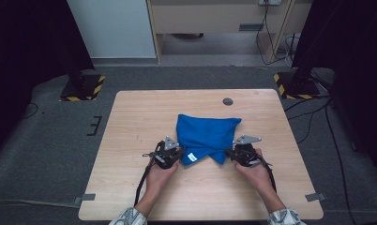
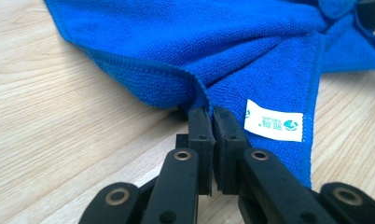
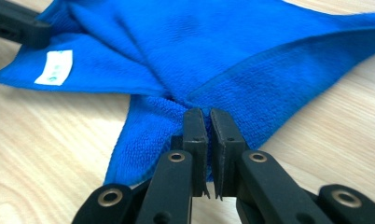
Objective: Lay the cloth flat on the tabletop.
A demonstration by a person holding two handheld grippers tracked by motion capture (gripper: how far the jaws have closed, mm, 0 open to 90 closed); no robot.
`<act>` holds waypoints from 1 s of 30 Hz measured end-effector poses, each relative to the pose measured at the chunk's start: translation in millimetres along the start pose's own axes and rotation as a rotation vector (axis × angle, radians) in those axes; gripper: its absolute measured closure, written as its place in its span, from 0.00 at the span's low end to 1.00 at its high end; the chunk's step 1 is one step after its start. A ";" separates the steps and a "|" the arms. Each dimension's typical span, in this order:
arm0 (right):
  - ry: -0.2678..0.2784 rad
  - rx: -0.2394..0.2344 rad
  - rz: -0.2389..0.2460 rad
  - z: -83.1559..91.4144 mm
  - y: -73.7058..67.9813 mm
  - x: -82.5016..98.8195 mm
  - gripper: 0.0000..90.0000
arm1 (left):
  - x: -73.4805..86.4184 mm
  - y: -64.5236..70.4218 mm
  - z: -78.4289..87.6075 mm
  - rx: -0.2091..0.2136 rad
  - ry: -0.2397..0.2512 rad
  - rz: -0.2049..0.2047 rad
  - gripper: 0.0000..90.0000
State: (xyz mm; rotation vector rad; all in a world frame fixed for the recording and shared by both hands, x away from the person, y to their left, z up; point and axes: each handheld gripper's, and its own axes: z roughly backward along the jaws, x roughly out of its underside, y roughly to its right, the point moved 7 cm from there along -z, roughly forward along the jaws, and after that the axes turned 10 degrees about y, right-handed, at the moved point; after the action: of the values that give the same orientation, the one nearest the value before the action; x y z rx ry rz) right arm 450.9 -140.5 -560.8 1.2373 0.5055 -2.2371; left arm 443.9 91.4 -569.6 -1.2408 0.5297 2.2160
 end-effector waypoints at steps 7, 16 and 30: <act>0.004 0.046 -0.028 5.3 22.5 2.3 0.96 | -0.5 2.2 -2.4 0.007 -0.005 -0.005 0.97; 0.027 0.073 -0.064 15.9 38.9 0.1 0.95 | -1.9 -8.3 4.5 -0.004 0.004 0.016 0.97; -0.035 0.023 -0.035 25.6 36.2 12.4 0.93 | 1.4 -19.8 11.2 -0.018 -0.011 0.024 0.96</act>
State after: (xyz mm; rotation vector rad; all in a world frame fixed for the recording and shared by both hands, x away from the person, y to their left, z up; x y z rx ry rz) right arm 450.7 -186.5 -560.7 1.2078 0.4931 -2.2959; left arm 448.3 113.6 -566.7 -1.2368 0.5237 2.2515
